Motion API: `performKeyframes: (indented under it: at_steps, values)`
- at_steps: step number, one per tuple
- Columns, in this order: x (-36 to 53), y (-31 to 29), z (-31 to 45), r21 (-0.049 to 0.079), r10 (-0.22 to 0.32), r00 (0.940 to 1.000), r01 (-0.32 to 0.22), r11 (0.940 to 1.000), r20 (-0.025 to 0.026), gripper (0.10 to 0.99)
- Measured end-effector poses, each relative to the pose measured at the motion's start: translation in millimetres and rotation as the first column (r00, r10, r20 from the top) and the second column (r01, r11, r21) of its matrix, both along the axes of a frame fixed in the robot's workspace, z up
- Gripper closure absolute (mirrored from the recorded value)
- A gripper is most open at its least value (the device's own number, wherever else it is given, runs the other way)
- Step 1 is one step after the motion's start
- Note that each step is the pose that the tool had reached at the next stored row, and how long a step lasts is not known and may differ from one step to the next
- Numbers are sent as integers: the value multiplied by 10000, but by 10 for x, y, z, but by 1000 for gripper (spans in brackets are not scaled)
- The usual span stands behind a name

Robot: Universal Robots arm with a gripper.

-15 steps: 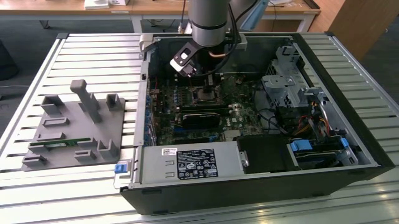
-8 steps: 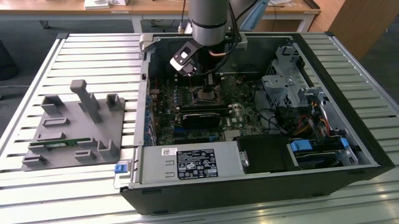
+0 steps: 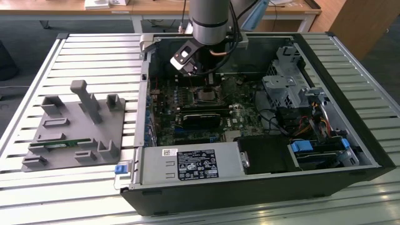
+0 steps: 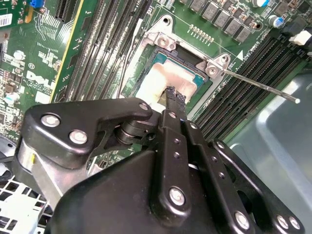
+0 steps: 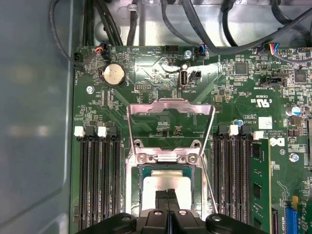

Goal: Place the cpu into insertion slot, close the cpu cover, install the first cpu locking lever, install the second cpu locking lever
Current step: 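Place the cpu into insertion slot, then close the cpu cover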

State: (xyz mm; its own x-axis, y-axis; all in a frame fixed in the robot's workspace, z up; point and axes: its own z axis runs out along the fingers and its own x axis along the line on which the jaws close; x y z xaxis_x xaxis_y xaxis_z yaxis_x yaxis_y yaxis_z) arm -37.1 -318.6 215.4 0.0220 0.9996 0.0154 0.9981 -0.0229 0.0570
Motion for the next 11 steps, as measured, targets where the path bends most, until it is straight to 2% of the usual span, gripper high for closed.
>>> performKeyframes:
  at_steps: [6,11]
  values:
    - [0,0,52,13,0,10000,0,10000,-1,980]
    - [0,0,133,28,1,10000,-1,10000,-26,980]
